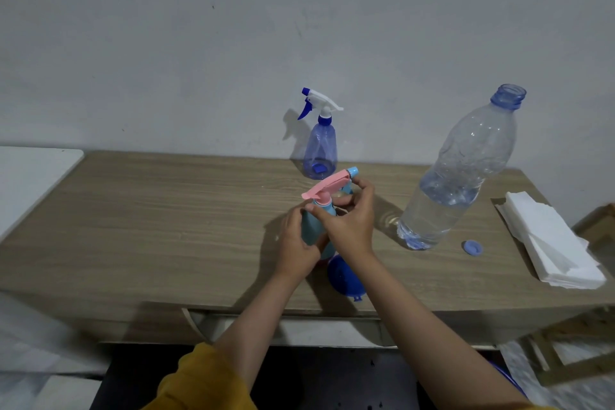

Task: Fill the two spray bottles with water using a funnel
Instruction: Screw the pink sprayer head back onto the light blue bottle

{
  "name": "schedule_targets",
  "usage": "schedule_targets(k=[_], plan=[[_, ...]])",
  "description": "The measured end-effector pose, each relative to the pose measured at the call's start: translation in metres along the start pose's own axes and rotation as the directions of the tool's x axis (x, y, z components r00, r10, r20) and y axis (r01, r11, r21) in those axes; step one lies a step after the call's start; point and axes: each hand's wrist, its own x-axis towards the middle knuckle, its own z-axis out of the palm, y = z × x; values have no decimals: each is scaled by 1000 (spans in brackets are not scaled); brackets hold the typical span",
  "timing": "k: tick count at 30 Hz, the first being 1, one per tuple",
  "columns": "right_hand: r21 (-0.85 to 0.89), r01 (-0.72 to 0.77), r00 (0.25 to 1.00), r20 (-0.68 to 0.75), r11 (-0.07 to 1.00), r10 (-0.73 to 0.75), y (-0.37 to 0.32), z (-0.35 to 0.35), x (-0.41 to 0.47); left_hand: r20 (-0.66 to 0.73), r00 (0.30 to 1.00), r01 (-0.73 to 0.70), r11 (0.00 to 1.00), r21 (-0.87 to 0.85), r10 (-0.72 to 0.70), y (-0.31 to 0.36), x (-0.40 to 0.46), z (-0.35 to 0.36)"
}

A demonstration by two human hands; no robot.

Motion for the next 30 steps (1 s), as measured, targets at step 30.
schedule_targets(k=[30], plan=[[-260, 157, 988, 42, 953, -151, -6, 32, 10, -9, 999, -28, 938, 346, 33, -15, -38, -71]])
